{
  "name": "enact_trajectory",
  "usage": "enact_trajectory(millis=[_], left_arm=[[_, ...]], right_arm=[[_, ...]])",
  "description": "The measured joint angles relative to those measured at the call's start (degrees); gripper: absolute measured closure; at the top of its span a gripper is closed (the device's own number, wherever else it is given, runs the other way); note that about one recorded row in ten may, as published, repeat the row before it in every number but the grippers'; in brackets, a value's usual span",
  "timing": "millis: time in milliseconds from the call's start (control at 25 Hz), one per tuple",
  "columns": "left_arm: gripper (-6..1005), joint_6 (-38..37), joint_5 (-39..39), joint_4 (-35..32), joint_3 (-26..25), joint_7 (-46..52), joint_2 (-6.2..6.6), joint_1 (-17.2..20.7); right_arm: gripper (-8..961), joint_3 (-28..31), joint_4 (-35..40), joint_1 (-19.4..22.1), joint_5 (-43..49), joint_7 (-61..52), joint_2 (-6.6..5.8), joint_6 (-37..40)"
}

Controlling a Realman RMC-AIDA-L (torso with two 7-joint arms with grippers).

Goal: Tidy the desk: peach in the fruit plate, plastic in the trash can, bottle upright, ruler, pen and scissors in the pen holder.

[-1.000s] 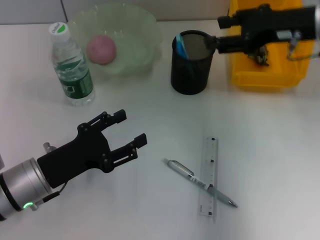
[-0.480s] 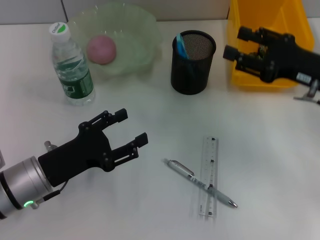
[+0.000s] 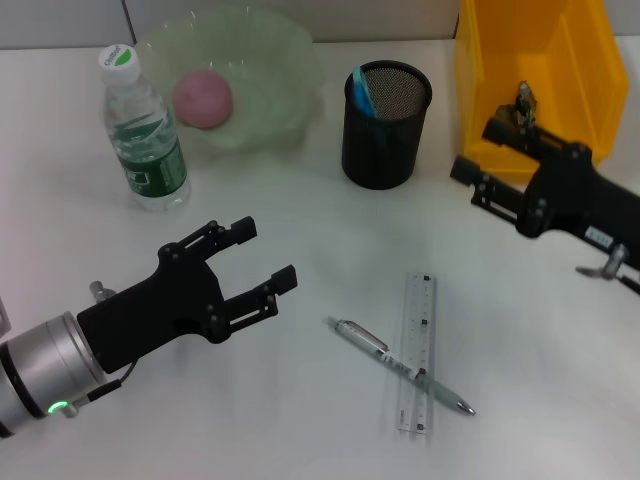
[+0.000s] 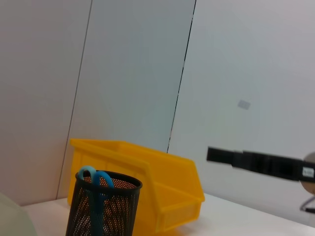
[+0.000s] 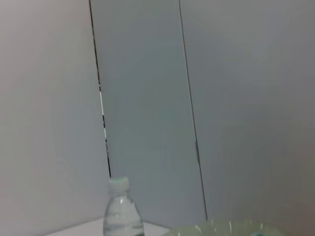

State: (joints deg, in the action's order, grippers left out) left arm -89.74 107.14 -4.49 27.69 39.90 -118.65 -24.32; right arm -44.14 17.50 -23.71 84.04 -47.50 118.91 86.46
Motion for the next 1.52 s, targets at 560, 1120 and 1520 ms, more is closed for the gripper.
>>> enact_trajectory(millis=[560,1120,1520], left_arm=[[200,0.1,0.0,0.0,0.2,0.0,-0.08,-0.1],[199,-0.2,0.2,-0.3,2.1,0.1,0.02,-0.1],[202,-6.9,0.2,-14.5,16.5,10.7,0.59,-0.3]], right_arm=[[300,-0.5,-1.1,2.0,0.1,1.6,0.09,0.4],[300,-0.6,-0.7,0.8,0.7,-0.9,-0.69,2.8],[300,-0.2,11.6,-2.4,15.3,-14.2,-4.90,12.3]])
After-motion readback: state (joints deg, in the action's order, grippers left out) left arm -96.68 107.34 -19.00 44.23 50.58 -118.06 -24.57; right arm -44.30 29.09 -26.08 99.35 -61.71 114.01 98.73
